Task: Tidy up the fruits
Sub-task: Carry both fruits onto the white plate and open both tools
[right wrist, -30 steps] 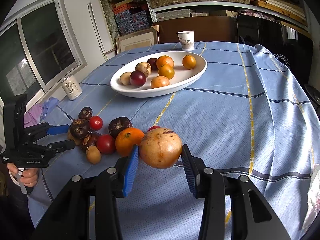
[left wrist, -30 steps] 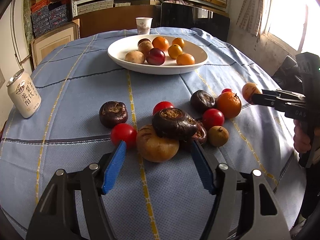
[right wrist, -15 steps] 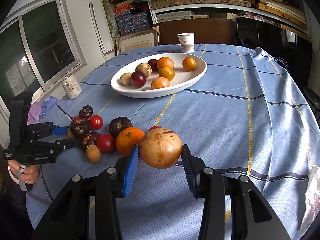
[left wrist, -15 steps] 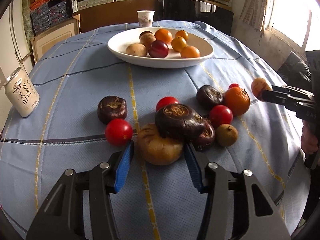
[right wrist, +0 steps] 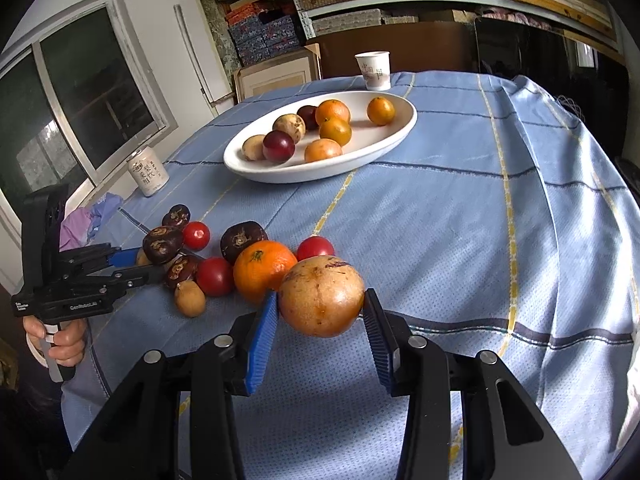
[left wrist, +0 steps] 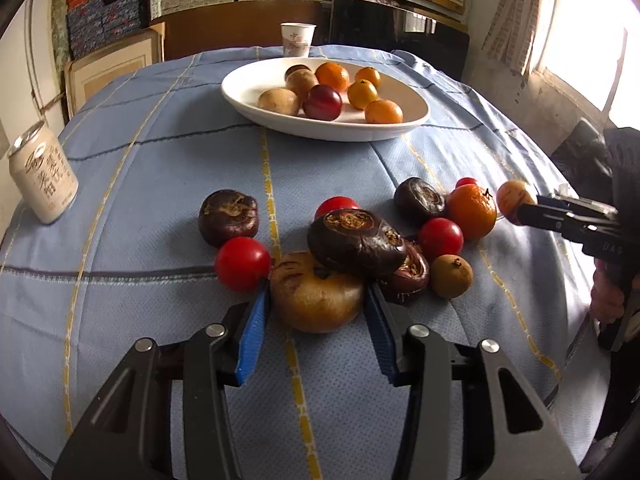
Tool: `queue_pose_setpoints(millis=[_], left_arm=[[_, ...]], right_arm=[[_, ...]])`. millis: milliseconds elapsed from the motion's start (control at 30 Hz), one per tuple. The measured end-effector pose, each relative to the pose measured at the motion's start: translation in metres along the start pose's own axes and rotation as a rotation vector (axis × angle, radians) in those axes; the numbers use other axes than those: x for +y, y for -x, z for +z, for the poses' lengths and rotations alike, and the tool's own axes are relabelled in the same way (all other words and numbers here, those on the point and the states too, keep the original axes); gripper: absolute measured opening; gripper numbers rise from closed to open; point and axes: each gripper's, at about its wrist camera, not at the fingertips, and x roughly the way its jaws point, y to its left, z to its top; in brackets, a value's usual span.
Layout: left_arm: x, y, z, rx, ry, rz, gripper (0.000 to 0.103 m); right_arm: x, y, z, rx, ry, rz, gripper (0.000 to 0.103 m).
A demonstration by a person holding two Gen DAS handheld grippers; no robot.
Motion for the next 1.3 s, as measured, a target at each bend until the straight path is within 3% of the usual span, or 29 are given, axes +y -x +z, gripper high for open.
queue_pose_setpoints(millis=[333,433,600,767,867,933,1100,1300], left_arm=[[0.020,0.029,-0.007,-0.006,0.069,-0.067,0.046],[0.022,0.048,0.011,-0.050,0.042,-0.066,0.046],[0.017,0.063,0.062,-0.118,-0.011,-0.073,0.046],[0.004,0.038,0.128,-0.162,-0.005,-0.061,0.046],[0.003,0.009,0.148,-0.146,0.024,-0.032,0.046],[0.006,-0.013,0.151,-0.119,0.047,-0.005,0.046],[0.016,-0.048,0.149,-0.060,0.069,0.014,0.046],[0.014,-0.064,0.148,-0.038,0.065,-0.003,0.046]], right_arm=[[-0.005,-0.004,0.003,0.026,-0.043,0.015,0.044],[0.000,0.004,0.012,0.033,-0.046,0.031,0.044],[0.019,0.025,0.059,-0.018,0.018,0.002,0.044],[0.031,0.012,0.118,-0.086,0.002,-0.020,0.044],[0.035,-0.013,0.134,-0.121,-0.014,-0.062,0.044],[0.037,-0.031,0.136,-0.120,-0.007,-0.107,0.044],[0.039,-0.072,0.130,-0.049,0.002,-0.101,0.044],[0.042,-0.085,0.125,-0.026,0.014,-0.108,0.044]])
